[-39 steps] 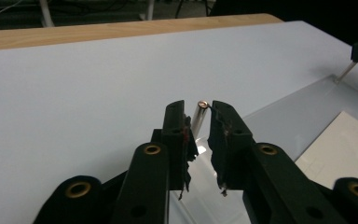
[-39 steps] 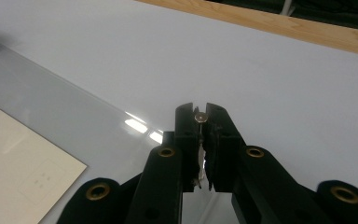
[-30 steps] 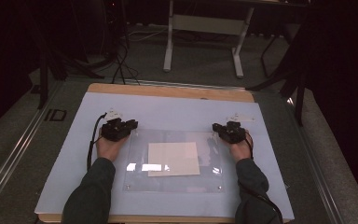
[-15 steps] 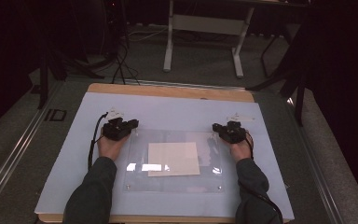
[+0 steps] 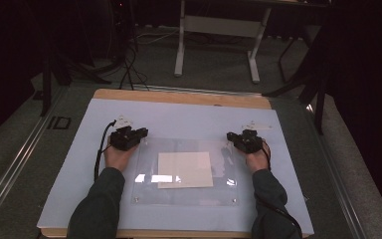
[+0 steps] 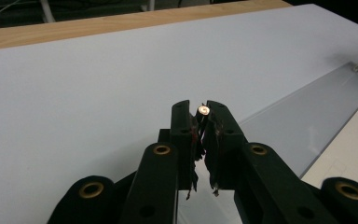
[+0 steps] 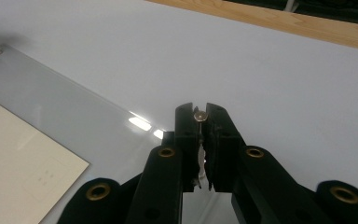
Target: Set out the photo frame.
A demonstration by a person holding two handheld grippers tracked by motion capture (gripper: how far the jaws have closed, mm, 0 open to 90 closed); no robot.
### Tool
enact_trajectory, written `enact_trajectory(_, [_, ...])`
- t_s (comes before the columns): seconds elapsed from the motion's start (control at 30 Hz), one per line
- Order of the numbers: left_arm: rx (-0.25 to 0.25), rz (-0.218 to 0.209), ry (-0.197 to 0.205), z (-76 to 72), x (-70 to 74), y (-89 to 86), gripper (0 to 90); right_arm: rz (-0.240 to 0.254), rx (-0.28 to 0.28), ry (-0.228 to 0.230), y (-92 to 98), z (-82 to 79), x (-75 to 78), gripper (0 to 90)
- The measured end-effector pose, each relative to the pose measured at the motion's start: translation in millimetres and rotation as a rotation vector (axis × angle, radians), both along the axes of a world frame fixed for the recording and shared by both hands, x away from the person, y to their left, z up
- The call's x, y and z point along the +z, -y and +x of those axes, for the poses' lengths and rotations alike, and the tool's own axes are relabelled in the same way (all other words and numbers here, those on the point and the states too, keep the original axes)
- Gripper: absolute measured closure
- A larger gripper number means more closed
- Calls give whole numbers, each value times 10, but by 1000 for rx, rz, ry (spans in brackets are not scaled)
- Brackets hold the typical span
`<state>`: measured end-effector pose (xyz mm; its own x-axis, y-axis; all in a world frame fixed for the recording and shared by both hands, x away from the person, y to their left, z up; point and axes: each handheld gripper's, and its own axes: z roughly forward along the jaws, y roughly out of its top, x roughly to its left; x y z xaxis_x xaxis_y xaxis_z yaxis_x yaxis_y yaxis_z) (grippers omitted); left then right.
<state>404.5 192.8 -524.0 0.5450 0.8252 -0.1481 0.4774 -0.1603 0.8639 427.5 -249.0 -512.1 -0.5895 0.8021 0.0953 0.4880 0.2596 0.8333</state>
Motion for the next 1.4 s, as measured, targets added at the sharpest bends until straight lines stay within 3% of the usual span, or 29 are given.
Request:
enact_trajectory(0.13, [-4,1,-13,21,8,-7,832,4,6,-7,6,16,1,842])
enact_trajectory(0.27, [-7,-39,-44,49,-1,-35,827,8,12,-23,15,37,9,841])
enact_trajectory(0.37, [-10,-36,-56,67,8,-37,826,11,14,-41,17,57,20,840])
enact_trajectory(0.4, [-7,-27,-82,106,29,-28,827,21,23,-76,35,101,35,839])
enact_trajectory(0.53, [3,-30,-99,151,34,-20,832,13,23,-102,27,140,58,841])
enact_trajectory(0.77, [14,-42,-140,267,36,-13,846,63,27,-183,63,287,67,841])
enact_trajectory(0.97, [41,-66,-158,325,29,2,850,91,14,-229,68,382,71,844])
enact_trajectory(1.0, [72,-74,-184,382,35,23,851,104,-1,-257,63,434,76,848])
enact_trajectory(1.2, [108,-108,-213,451,15,34,852,115,-22,-278,52,513,65,851])
enact_trajectory(1.4, [132,-109,-220,463,15,60,851,108,-35,-255,35,496,56,843])
